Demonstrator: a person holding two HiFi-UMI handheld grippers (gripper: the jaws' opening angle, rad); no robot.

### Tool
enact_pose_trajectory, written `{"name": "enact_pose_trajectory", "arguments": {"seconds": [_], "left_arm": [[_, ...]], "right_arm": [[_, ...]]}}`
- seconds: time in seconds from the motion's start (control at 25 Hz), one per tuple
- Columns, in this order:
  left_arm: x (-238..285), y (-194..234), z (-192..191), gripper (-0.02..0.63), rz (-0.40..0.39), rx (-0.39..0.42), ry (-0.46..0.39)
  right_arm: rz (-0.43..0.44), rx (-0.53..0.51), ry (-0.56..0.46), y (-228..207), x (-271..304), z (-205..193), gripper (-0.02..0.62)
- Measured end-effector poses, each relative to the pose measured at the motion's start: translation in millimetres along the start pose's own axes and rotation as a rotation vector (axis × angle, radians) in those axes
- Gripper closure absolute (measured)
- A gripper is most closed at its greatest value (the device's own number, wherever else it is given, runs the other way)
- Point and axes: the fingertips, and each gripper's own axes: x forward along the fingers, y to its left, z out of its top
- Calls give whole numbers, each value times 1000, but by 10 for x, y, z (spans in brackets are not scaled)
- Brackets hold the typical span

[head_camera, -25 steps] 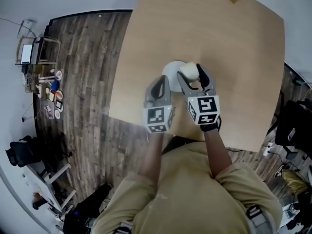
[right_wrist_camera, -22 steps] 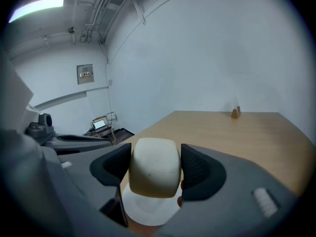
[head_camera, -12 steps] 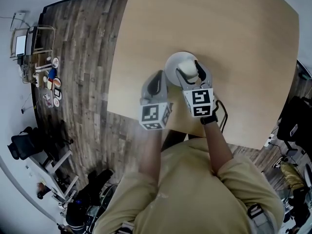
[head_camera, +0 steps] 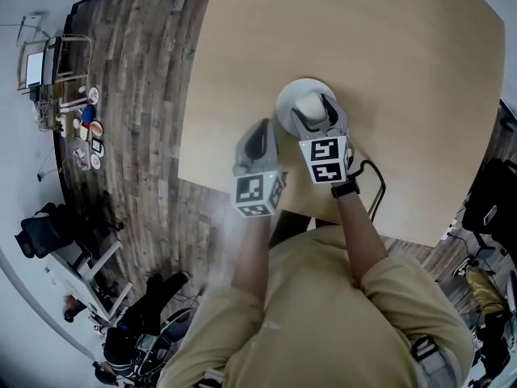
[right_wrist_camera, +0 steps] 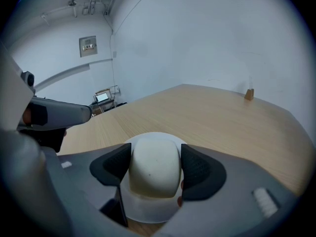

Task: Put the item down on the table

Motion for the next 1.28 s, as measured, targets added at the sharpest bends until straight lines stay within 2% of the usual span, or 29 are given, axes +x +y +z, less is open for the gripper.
{"name": "enact_pose_trajectory", "arguments": {"seconds": [0.32, 0.6, 0.76, 1.0, 1.08, 1.16, 1.28], "left_arm": [[-122, -2, 12, 606, 4, -16, -5], [-299, -14, 130, 606, -17, -37, -23], [-437, -110, 318, 606, -42, -31, -55], [-769, -235, 650, 606, -61, -8, -136], [-920, -291, 738, 606, -68, 6, -164], [-1071, -343, 808, 606, -73, 15, -192], [-1239, -466, 1024, 606, -92, 35, -254]], "right_arm": [[-11, -116, 88, 87, 131, -138, 273], [-24, -219, 98, 217, 97, -59, 267], [-25, -179, 24, 256, -208, 193, 265], [-56, -66, -121, 240, -917, 546, 346], [-86, -28, -174, 205, -1211, 633, 366], [-144, -2, -234, 138, -1511, 705, 441], [-205, 14, -332, 23, -1917, 905, 454]]}}
